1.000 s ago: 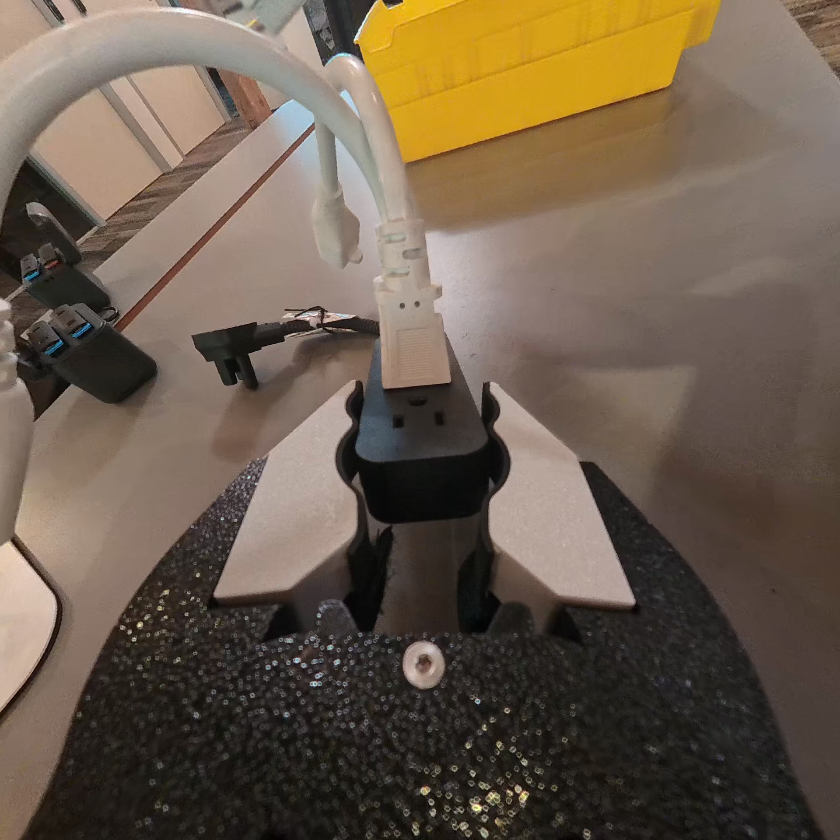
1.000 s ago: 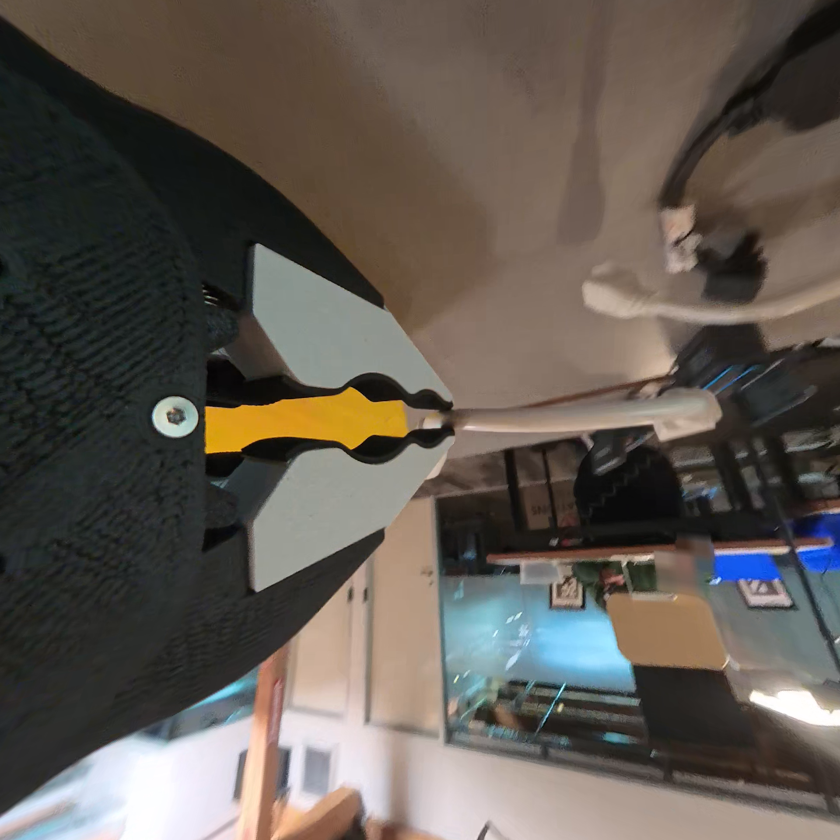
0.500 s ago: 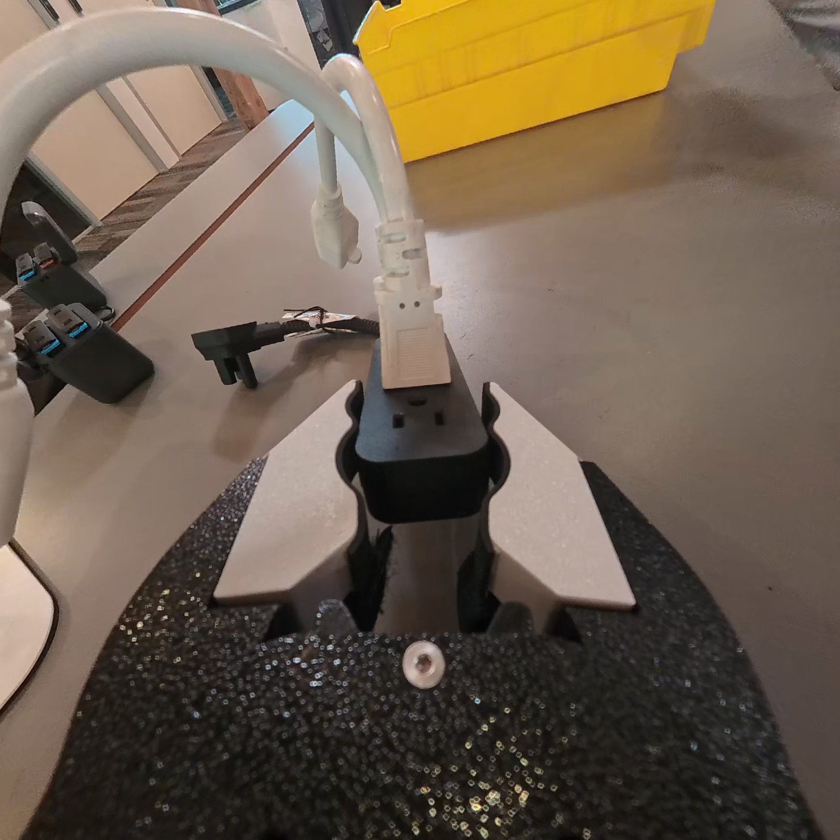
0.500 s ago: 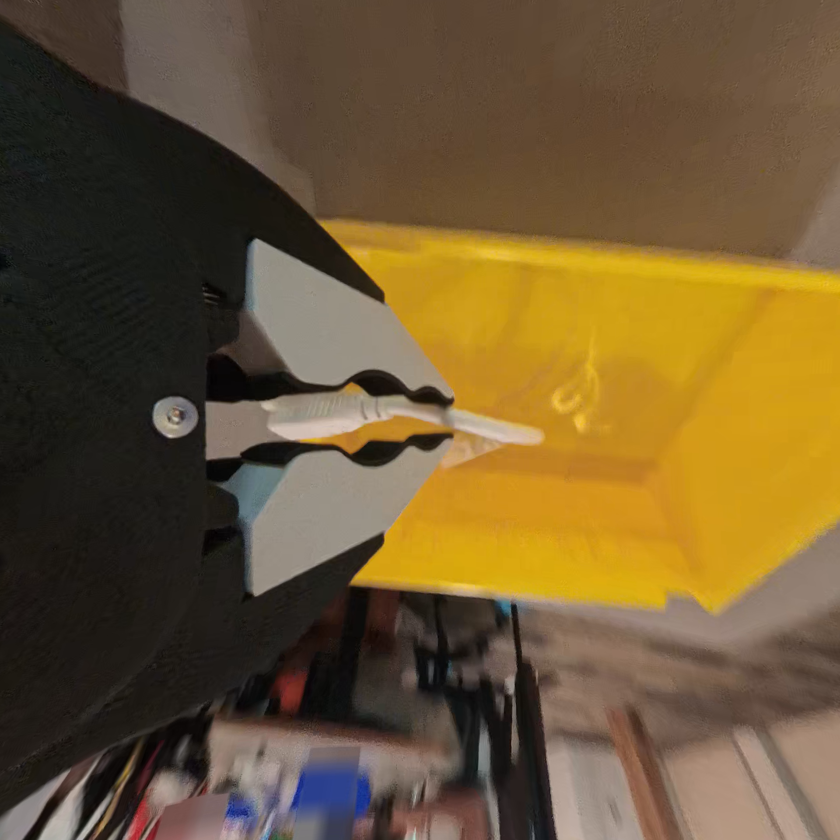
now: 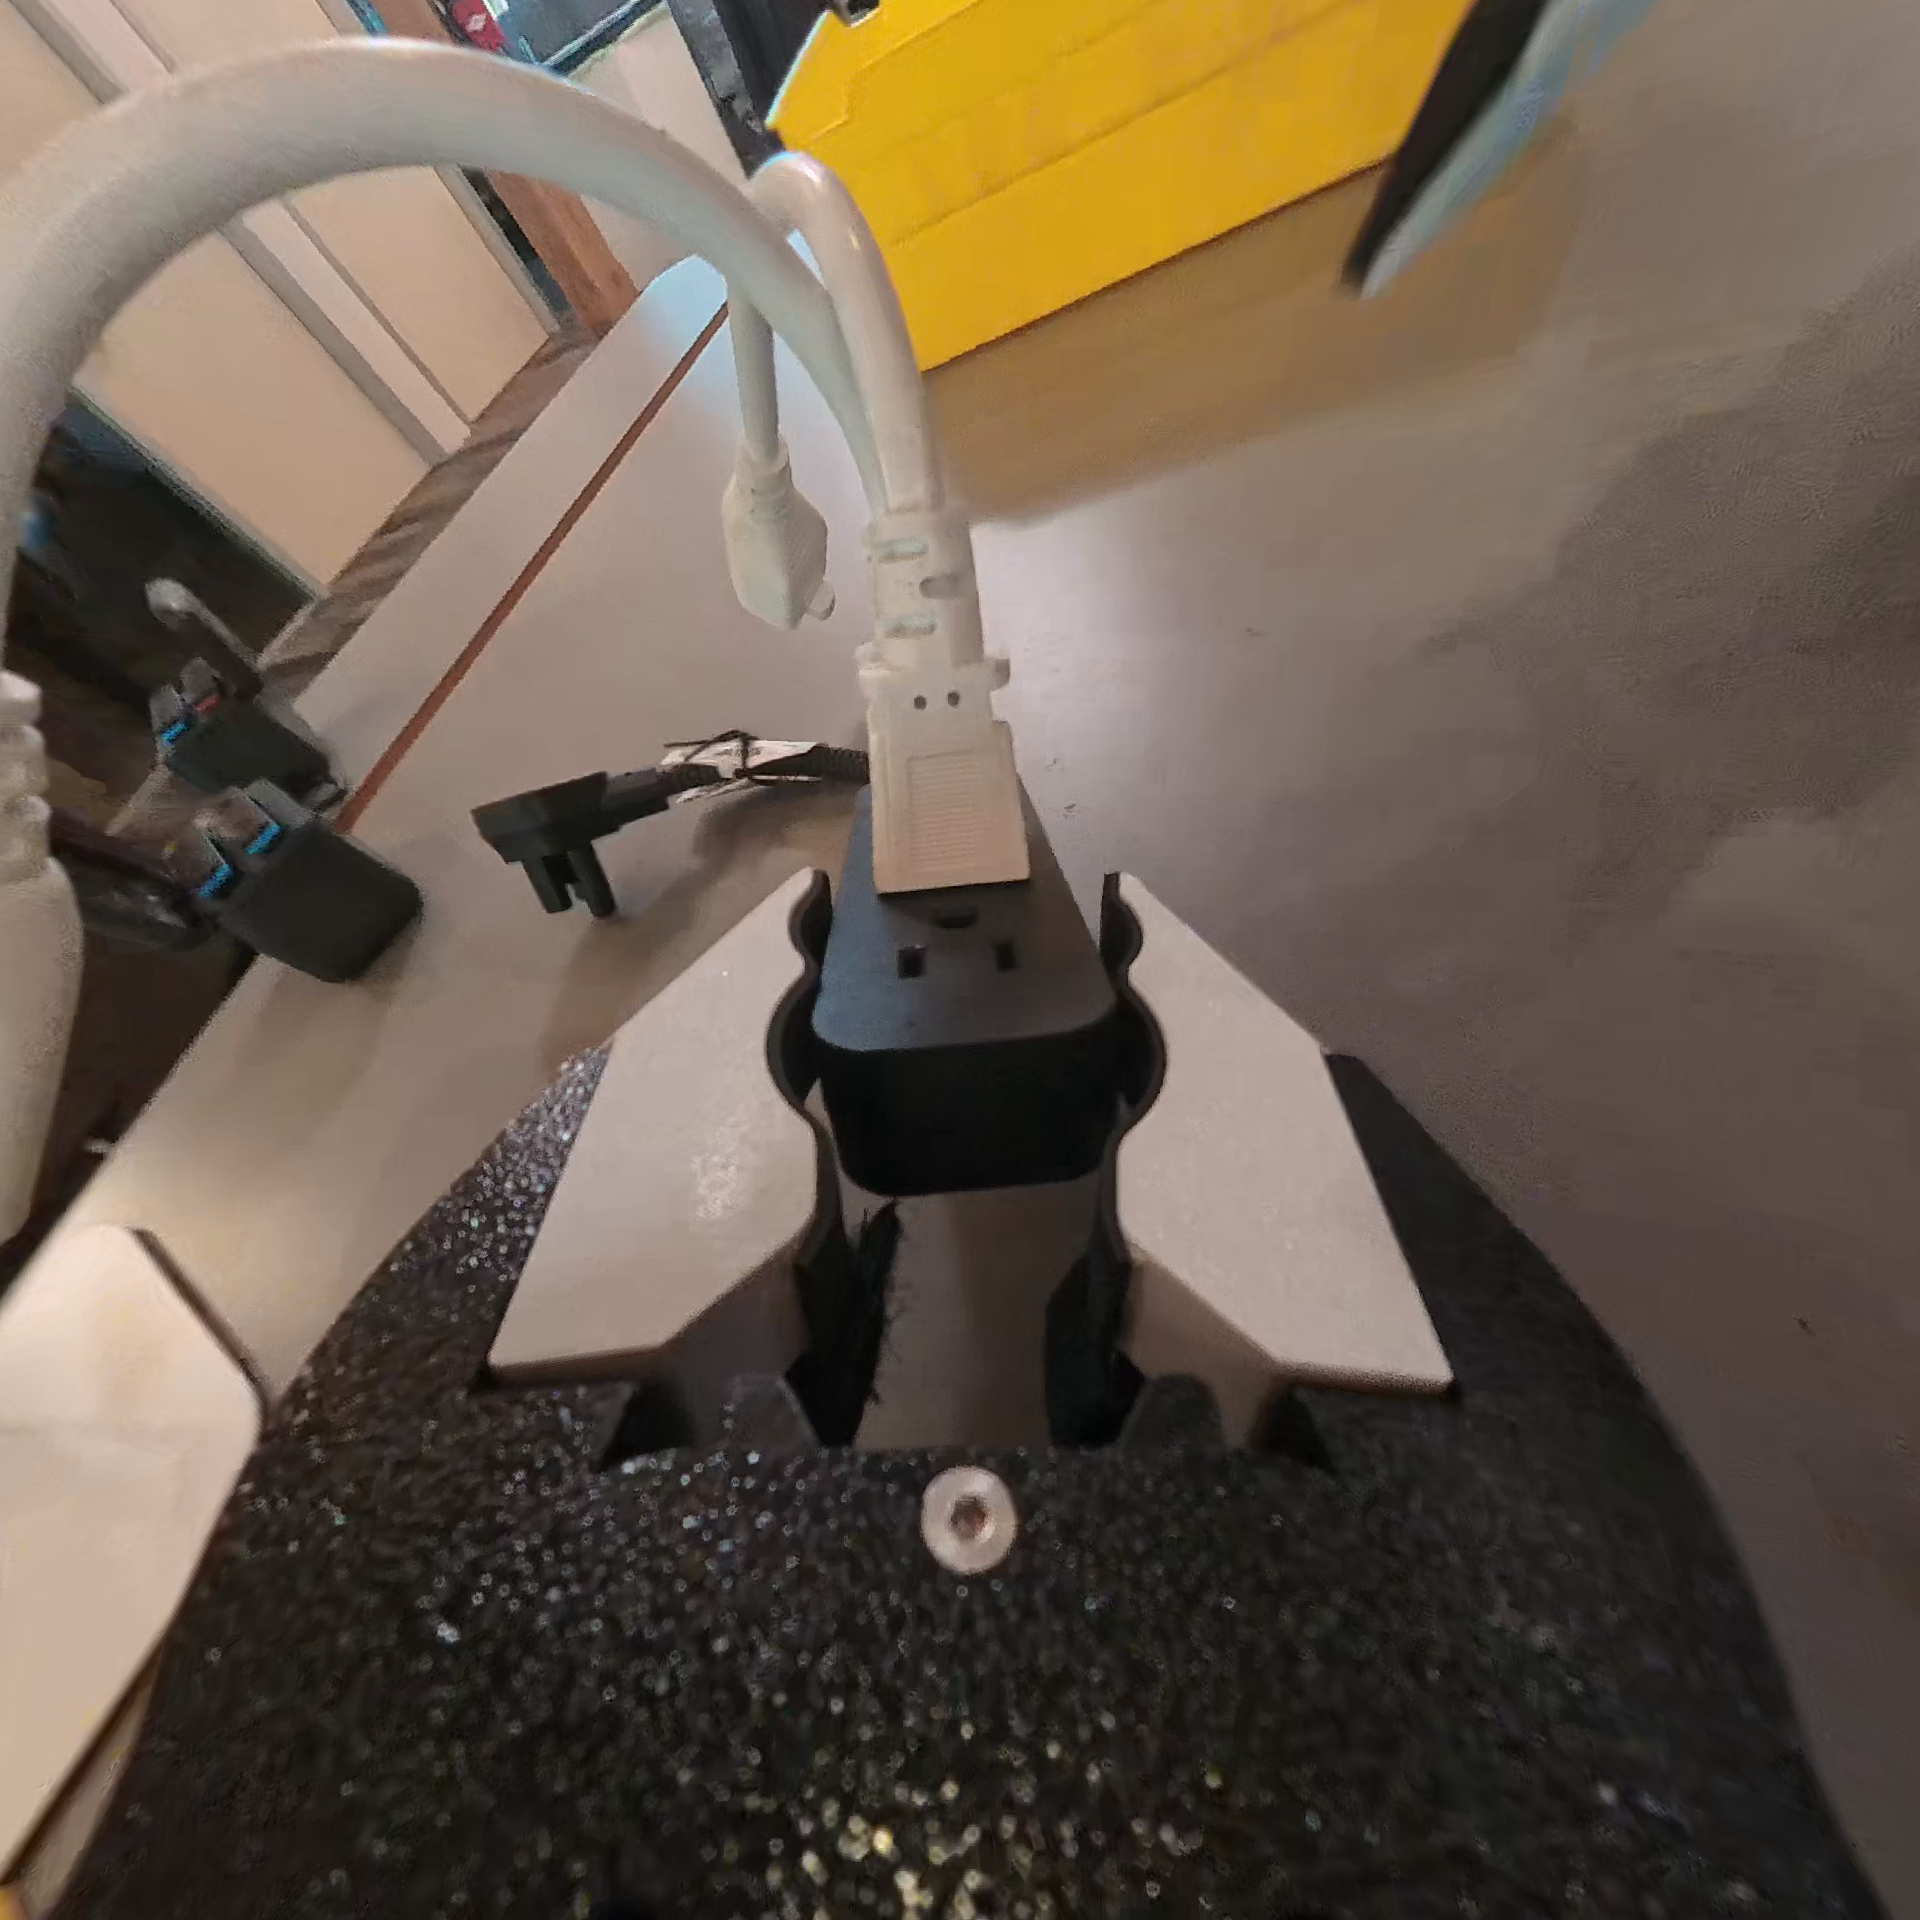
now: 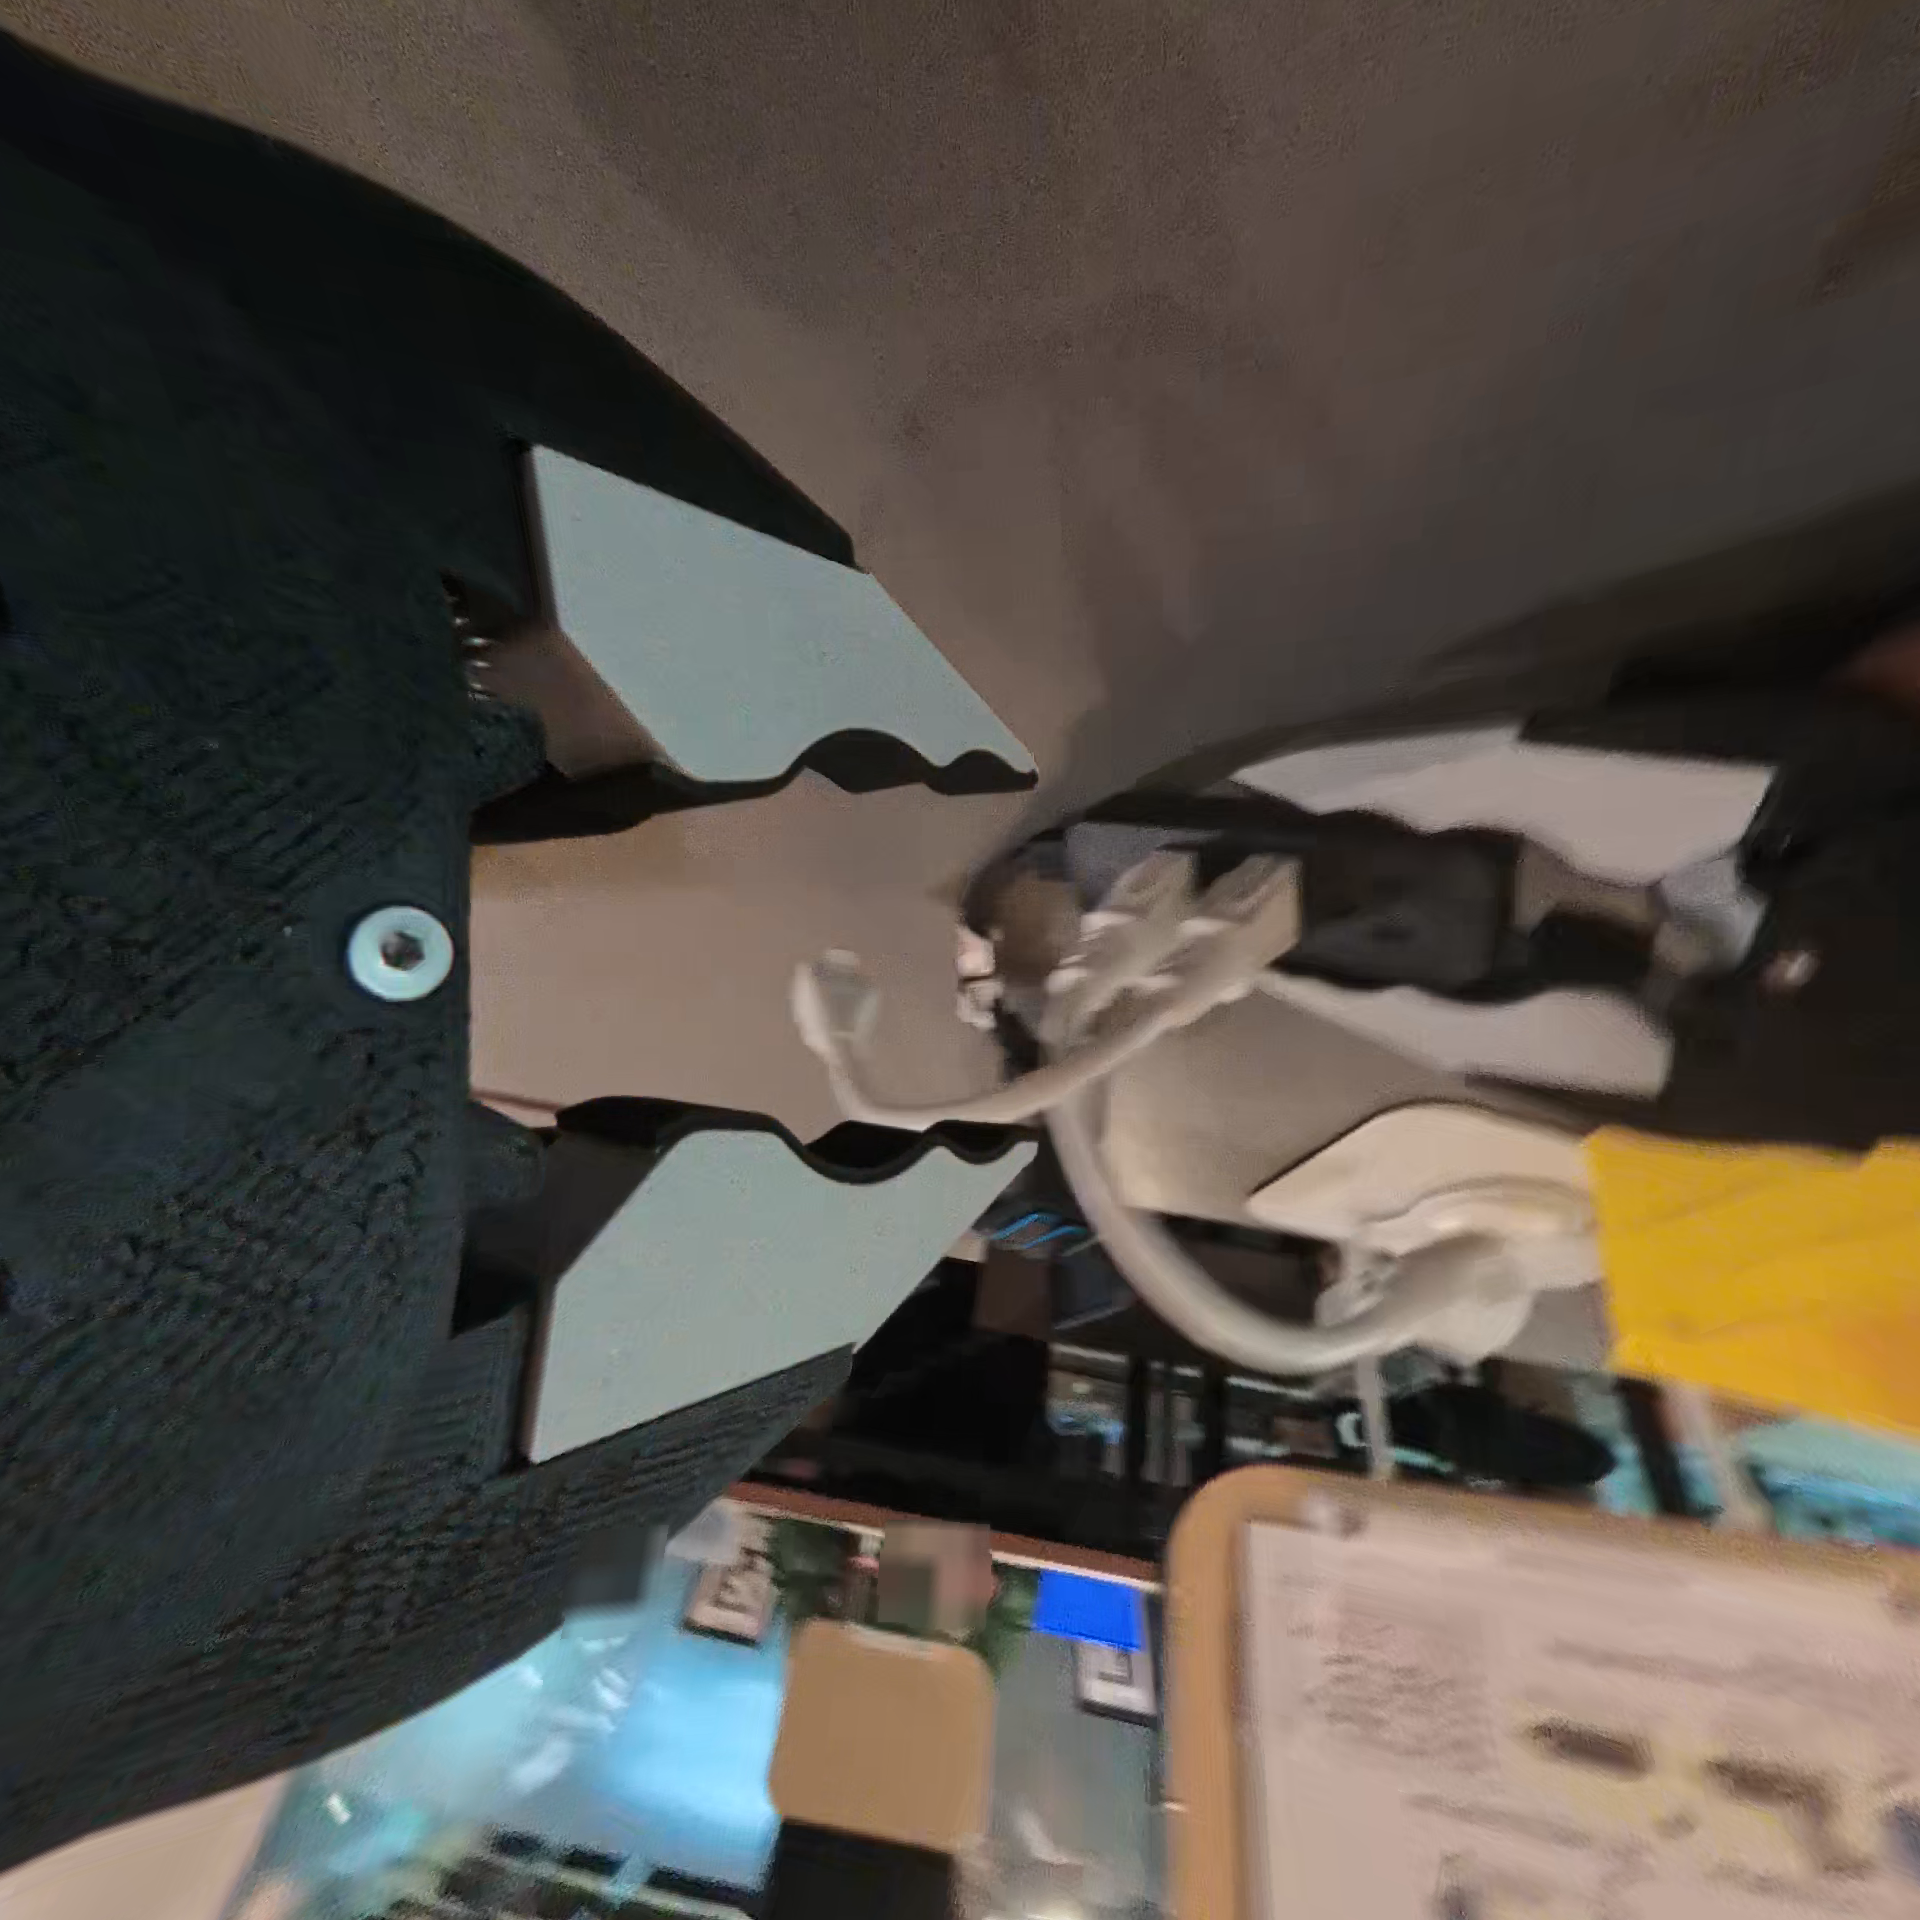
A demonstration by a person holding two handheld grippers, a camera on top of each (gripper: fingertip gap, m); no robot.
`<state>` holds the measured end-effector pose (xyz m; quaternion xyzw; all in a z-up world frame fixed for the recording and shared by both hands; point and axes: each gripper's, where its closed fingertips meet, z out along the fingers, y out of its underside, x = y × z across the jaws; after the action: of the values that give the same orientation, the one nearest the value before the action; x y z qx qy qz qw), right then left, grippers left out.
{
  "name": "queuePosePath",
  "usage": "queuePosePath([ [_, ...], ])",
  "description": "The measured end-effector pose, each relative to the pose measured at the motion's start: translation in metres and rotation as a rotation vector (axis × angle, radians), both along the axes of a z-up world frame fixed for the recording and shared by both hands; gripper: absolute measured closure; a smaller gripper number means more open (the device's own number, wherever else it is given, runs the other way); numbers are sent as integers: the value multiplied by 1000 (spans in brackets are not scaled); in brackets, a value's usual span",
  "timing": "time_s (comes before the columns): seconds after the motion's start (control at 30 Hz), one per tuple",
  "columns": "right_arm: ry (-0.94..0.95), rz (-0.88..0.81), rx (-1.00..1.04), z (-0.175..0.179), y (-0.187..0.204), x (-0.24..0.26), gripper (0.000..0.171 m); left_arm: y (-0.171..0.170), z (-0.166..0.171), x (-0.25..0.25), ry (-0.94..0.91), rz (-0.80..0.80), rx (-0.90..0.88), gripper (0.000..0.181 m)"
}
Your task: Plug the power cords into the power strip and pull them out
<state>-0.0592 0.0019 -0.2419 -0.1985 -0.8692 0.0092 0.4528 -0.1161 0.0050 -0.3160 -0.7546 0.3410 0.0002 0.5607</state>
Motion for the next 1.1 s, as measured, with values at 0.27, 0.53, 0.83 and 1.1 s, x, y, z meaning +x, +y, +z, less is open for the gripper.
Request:
queuePosePath([
  [0.27,-67,39,443,-38,10,-41,114,-5,4,10,181,7,62,131],
  [0.53,-90,32,560,-57,5,-37,129,-5,9,31,312,-19,150,131],
  [0.83,15,64,287,-60,4,-25,147,4,3,45,320,-92,156,90],
  [1.1,144,102,96,-57,8,-23,148,20,4,45,410,-66,168,132],
])
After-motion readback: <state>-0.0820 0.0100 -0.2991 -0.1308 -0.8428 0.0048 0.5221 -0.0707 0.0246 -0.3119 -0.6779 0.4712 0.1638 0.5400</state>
